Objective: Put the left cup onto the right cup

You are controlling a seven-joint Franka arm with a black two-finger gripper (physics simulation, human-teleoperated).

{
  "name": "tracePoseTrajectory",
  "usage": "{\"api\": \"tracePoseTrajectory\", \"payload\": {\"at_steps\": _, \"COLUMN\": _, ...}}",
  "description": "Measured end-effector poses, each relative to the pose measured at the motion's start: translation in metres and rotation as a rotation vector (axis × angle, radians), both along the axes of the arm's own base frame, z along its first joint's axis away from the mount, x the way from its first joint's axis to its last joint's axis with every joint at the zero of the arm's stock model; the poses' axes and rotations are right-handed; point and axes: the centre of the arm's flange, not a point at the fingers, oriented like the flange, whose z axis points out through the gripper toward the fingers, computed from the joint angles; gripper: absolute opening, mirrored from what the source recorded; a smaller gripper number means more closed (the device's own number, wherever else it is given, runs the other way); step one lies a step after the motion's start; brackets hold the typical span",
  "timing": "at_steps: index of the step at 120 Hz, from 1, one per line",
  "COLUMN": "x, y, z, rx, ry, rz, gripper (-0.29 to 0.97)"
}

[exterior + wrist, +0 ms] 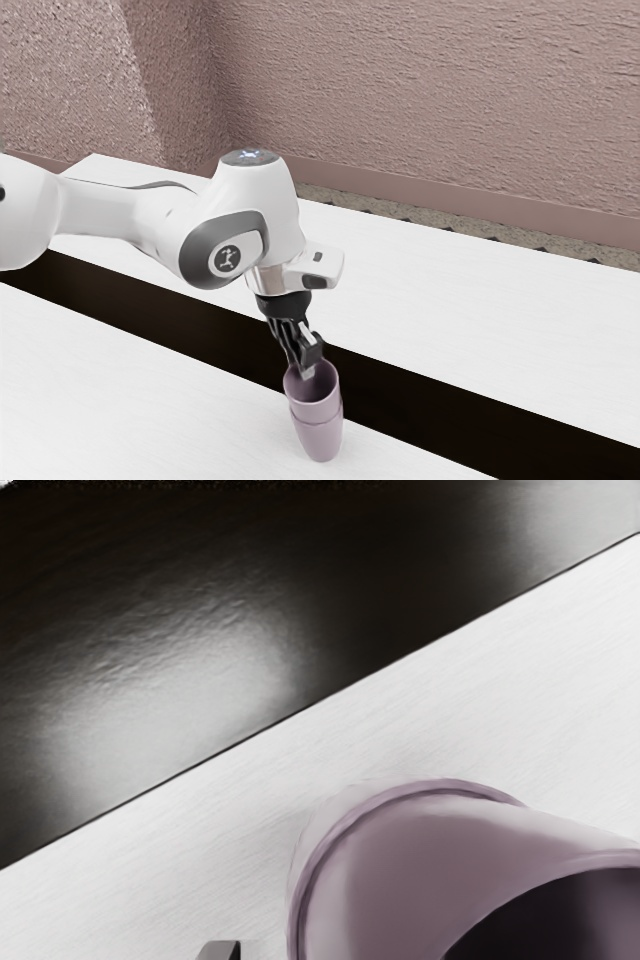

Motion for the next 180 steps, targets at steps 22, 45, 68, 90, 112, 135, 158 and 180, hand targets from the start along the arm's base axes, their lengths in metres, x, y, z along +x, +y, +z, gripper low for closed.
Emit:
{"api": "tracePoseTrajectory", "payload": {"at_steps": 22, "x": -0.001, "y": 0.0, "z": 0.005, "rx": -0.004, "ry": -0.01, "rz": -0.005, "gripper": 0.49}}
{"api": "tracePoseTrajectory", "payload": {"at_steps": 45, "x": -0.005, "y": 0.001, "z": 0.03, "rx": -0.013, "ry": -0.048, "rz": -0.011, "gripper": 0.6}}
{"api": "tracePoseTrajectory", "payload": {"at_steps": 68, "x": -0.013, "y": 0.003, "z": 0.058, "rx": -0.016, "ry": -0.07, "rz": -0.02, "gripper": 0.65}}
{"api": "tracePoseTrajectory", "payload": {"at_steps": 90, "x": -0.008, "y": 0.012, "z": 0.082, "rx": -0.023, "ry": -0.07, "rz": -0.006, "gripper": 0.67}}
{"api": "tracePoseTrajectory", "payload": {"at_steps": 112, "x": 0.011, "y": 0.043, "z": 0.101, "rx": -0.031, "ry": -0.064, "rz": 0.051, "gripper": 0.67}}
{"api": "tracePoseTrajectory", "payload": {"at_steps": 135, "x": 0.033, "y": 0.063, "z": 0.114, "rx": -0.035, "ry": -0.068, "rz": 0.094, "gripper": 0.68}}
{"api": "tracePoseTrajectory", "payload": {"at_steps": 158, "x": 0.056, "y": 0.102, "z": 0.125, "rx": -0.036, "ry": -0.064, "rz": 0.166, "gripper": 0.68}}
{"api": "tracePoseTrajectory", "payload": {"at_steps": 180, "x": 0.089, "y": 0.134, "z": 0.138, "rx": -0.023, "ry": -0.053, "rz": 0.227, "gripper": 0.68}}
